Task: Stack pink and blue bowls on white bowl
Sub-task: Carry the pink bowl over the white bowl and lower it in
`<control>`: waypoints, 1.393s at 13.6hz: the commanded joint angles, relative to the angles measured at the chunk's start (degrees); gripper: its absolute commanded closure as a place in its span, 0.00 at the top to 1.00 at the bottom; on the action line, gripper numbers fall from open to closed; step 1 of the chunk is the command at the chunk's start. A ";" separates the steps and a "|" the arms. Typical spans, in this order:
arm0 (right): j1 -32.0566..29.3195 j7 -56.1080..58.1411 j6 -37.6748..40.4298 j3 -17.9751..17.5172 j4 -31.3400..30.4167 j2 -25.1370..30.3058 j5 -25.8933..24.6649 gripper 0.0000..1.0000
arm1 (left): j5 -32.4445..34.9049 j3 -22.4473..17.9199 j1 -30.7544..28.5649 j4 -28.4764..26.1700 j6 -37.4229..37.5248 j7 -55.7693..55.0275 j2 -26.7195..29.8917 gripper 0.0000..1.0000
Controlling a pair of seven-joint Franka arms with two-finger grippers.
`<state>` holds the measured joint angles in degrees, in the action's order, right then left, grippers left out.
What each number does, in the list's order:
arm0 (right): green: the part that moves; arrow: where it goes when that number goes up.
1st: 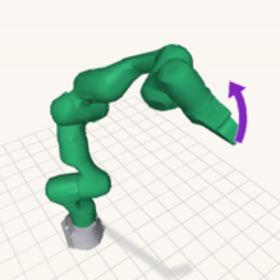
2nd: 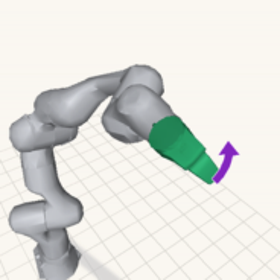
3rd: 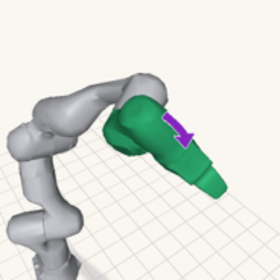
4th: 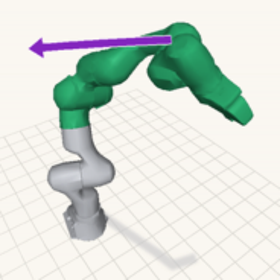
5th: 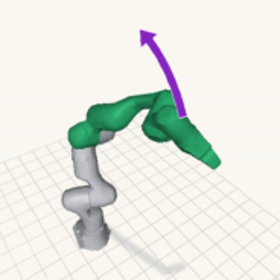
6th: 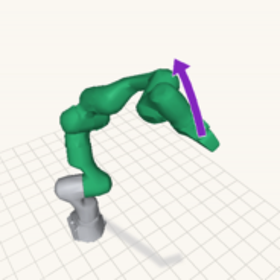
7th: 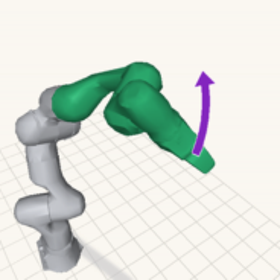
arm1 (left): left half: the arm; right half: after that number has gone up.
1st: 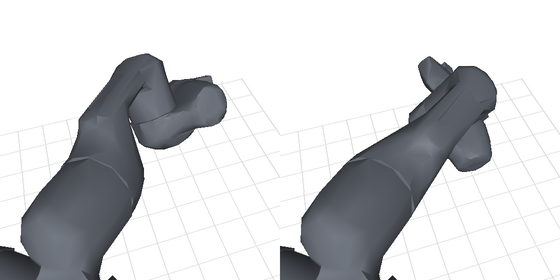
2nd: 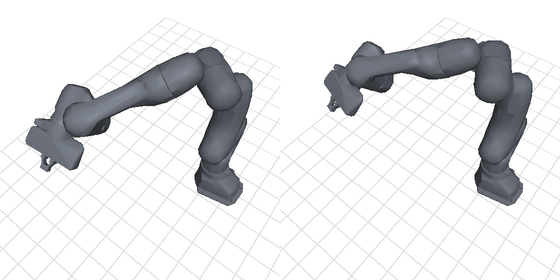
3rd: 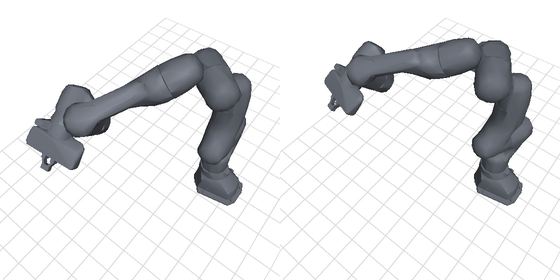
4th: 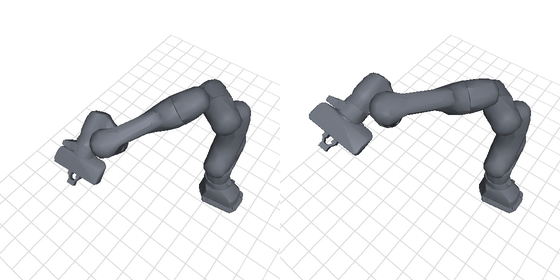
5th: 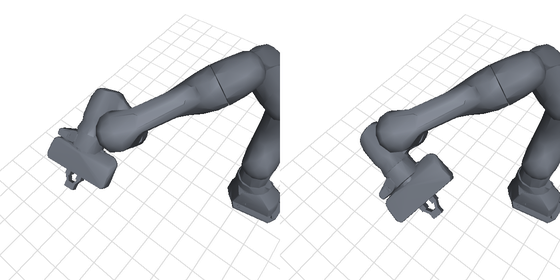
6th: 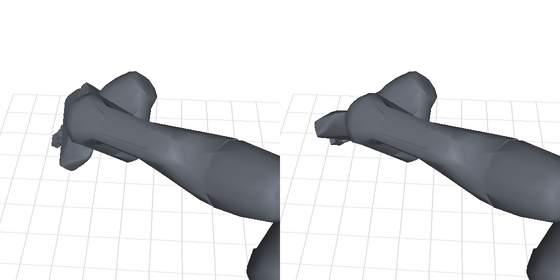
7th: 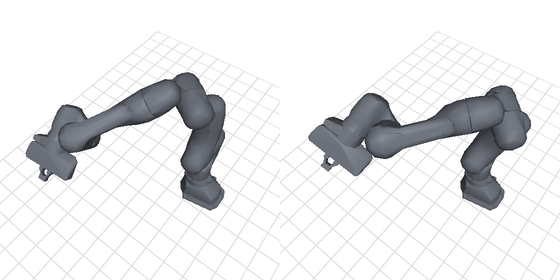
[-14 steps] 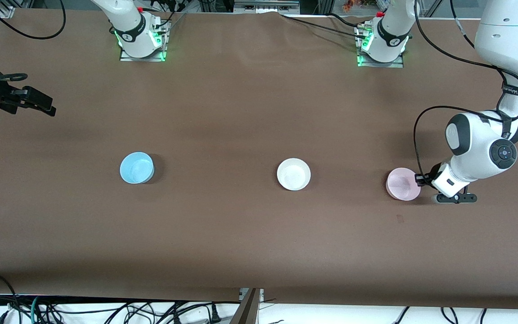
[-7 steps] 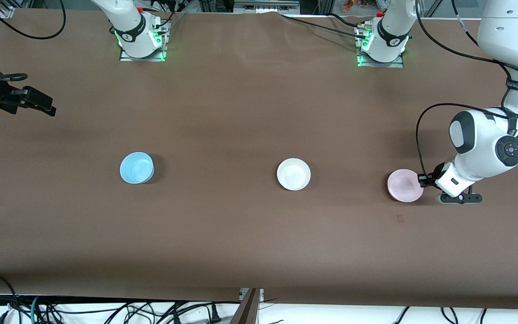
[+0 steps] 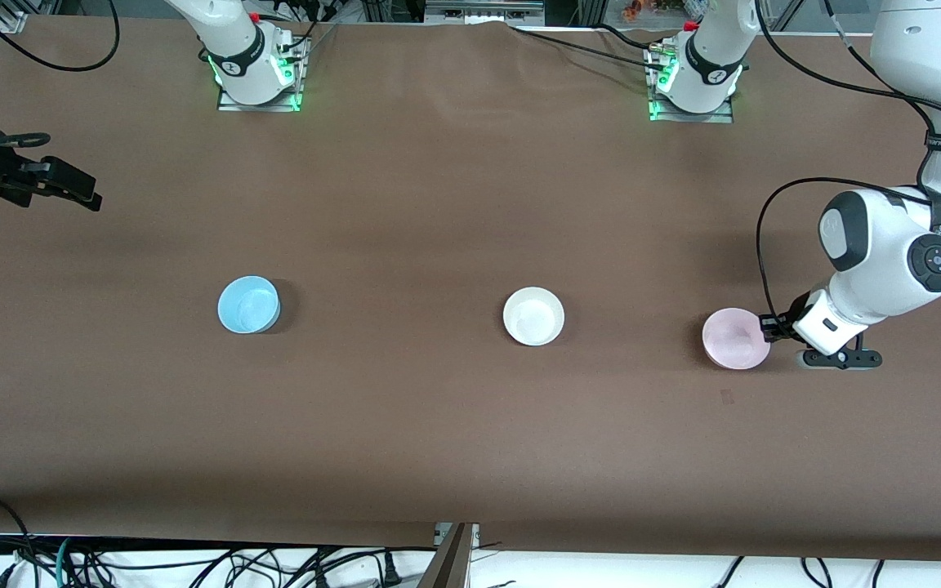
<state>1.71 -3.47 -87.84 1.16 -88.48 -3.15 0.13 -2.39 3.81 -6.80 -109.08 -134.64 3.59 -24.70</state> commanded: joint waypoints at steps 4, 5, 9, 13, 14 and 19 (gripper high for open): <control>-0.04 -0.04 0.65 0.07 0.77 0.16 0.84 0.99 | -0.07 4.35 0.03 1.15 3.16 -8.24 1.50 0.00; -0.04 -0.04 0.65 0.07 0.77 0.16 0.84 0.99 | -0.07 5.14 0.03 1.15 3.16 -10.16 1.50 0.00; -0.13 -0.04 0.65 0.07 0.77 0.07 0.84 0.99 | -0.07 11.11 0.03 1.06 3.16 -21.23 1.50 0.00; -0.04 -0.04 0.65 0.07 0.68 0.16 0.84 0.99 | -0.07 17.26 0.03 1.15 3.16 -32.83 1.41 0.00; -0.04 -0.04 0.65 0.07 0.68 0.16 0.84 0.99 | -0.07 18.50 0.12 1.24 2.98 -35.30 1.32 0.00; -0.04 -0.04 0.65 0.07 0.77 0.16 0.84 0.99 | 0.02 20.18 3.19 2.37 2.10 -42.34 0.01 0.00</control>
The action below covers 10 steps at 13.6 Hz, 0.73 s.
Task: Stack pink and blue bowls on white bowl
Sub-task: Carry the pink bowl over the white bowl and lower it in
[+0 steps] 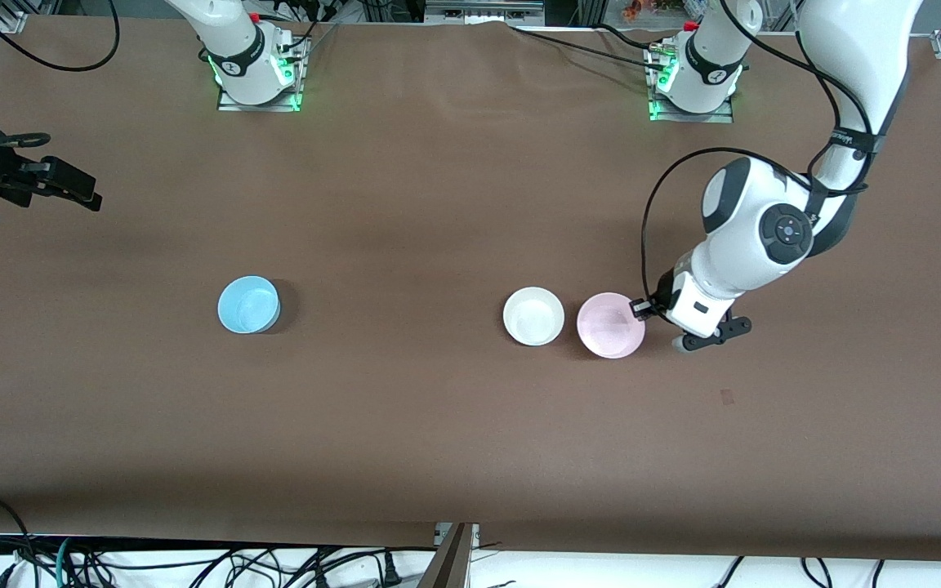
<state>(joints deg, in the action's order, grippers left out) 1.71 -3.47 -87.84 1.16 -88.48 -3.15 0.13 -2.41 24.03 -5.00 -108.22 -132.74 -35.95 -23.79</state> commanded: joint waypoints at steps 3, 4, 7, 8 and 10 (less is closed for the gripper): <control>-0.22 0.74 0.92 0.16 0.68 0.07 0.75 0.99 | 0.03 -0.04 4.72 1.69 -2.42 -7.19 -2.39 0.00; -0.31 0.83 0.74 0.25 0.68 -0.02 0.75 0.99 | 0.21 -0.04 5.86 1.69 -3.39 -9.20 -2.75 0.00; -0.40 0.49 0.65 1.04 0.68 -0.37 1.88 0.99 | 0.65 -0.04 8.24 1.60 -4.98 -12.29 -3.63 0.00; -0.22 0.40 0.57 0.95 0.77 -0.37 1.80 0.99 | 0.65 -0.04 8.60 1.60 -4.98 -12.56 -3.72 0.00; -0.22 1.09 0.13 0.86 0.77 -0.37 1.45 0.99 | 0.65 -0.04 9.39 1.34 -4.98 -12.74 -3.72 0.00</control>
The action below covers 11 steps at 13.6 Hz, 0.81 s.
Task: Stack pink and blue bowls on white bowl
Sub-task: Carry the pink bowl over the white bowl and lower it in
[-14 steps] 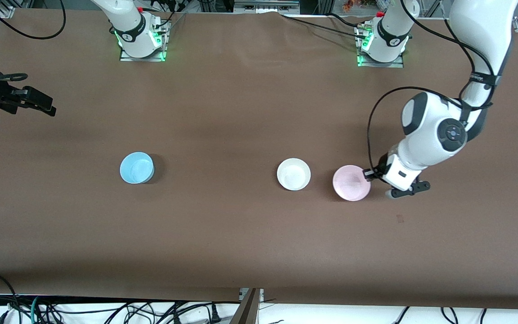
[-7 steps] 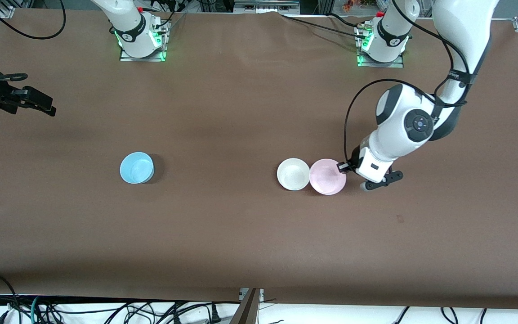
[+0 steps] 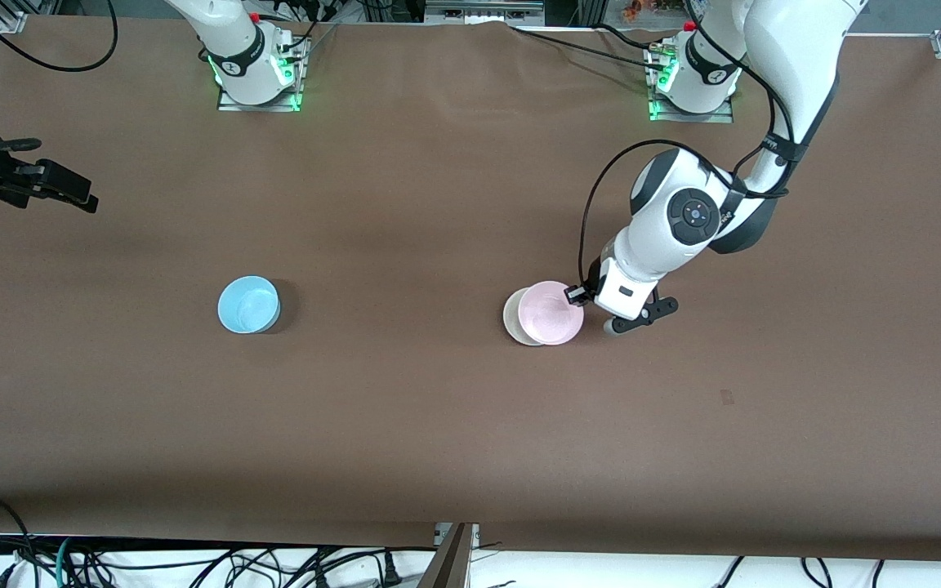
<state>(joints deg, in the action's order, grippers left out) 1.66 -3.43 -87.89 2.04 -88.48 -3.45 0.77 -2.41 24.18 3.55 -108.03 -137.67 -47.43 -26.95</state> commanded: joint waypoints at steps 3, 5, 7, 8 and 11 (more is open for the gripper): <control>0.10 2.19 1.40 -0.54 0.68 0.55 0.82 0.99 | 0.65 -0.18 1.28 1.06 -0.23 -2.14 -0.47 0.00; 0.80 5.09 1.76 -0.54 0.51 0.63 0.73 0.99 | 0.65 -0.18 1.72 0.36 -3.03 -3.89 -0.65 0.00; 0.80 5.54 2.03 -0.54 -1.59 1.77 0.73 0.99 | 0.65 -0.18 2.69 0.10 -4.71 -5.13 -1.35 0.00; 0.80 5.54 0.19 -0.54 -3.78 3.34 0.64 0.99 | 0.65 -0.18 2.78 0.10 -4.80 -5.31 -1.35 0.00; 0.80 5.63 -3.85 -0.37 -9.76 7.04 0.55 0.99 | 0.74 -0.18 2.78 -0.08 -4.81 -5.31 -1.79 0.00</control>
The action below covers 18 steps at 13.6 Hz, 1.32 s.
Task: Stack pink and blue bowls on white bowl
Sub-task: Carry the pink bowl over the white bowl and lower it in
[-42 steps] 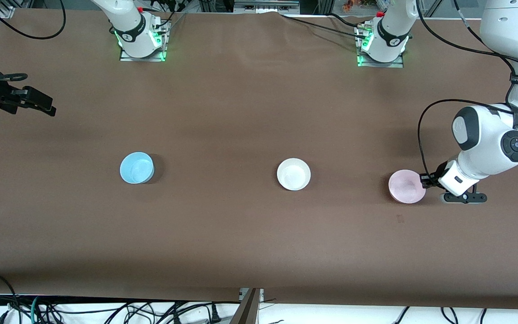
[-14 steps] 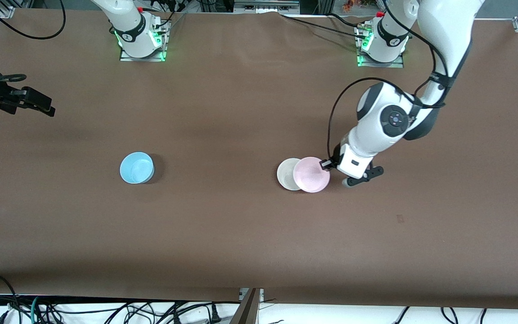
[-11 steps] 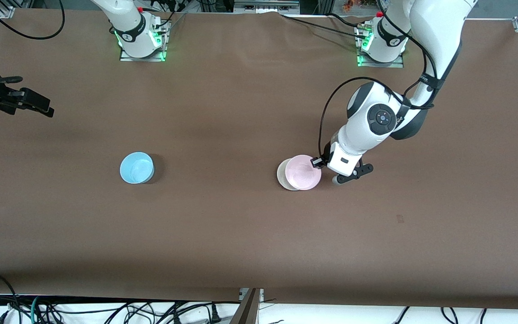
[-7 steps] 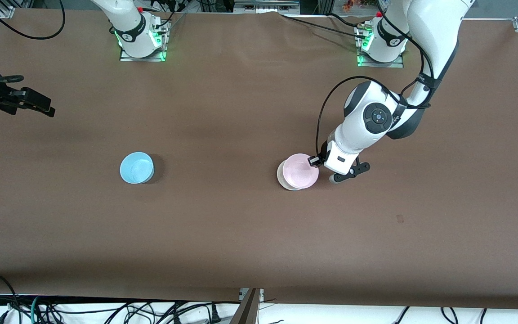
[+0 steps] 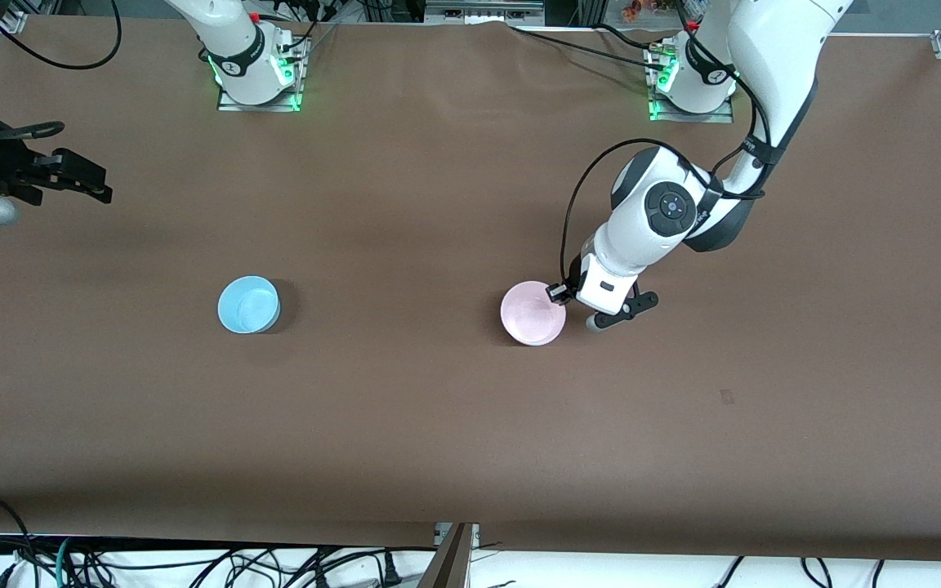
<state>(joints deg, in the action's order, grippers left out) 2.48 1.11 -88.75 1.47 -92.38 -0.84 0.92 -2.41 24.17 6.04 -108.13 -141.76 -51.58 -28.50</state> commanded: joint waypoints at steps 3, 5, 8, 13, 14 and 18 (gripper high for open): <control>-0.02 1.09 -5.99 0.20 -9.92 6.11 0.31 0.99 | 0.74 -0.18 0.20 -0.76 -0.71 -0.98 0.02 0.00; -0.02 1.09 -8.10 0.28 -11.59 6.11 0.31 0.99 | 0.74 -0.18 0.20 -0.85 -0.62 -0.89 0.02 0.00; -0.02 1.00 -11.79 0.37 -14.75 6.20 0.31 0.99 | 0.74 -0.18 0.11 -1.64 -0.62 -0.63 0.20 0.00; -0.02 0.91 -13.64 0.28 -15.03 5.15 0.31 0.99 | 0.82 -0.18 0.11 -2.61 -0.44 -0.19 0.46 0.00; -0.02 1.00 -13.56 0.28 -14.42 4.97 0.31 0.99 | 0.82 -0.18 0.02 -2.70 -0.44 -0.19 0.55 0.00; -0.02 0.39 -7.52 0.11 -8.71 4.97 0.40 0.99 | 0.74 -0.18 0.11 -2.87 -0.53 -0.19 0.64 0.00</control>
<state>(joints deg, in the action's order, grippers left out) 2.47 1.12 -100.60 1.58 -104.18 3.57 0.92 -2.38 24.12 6.04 -110.00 -141.77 -51.57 -28.90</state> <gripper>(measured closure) 0.004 0.978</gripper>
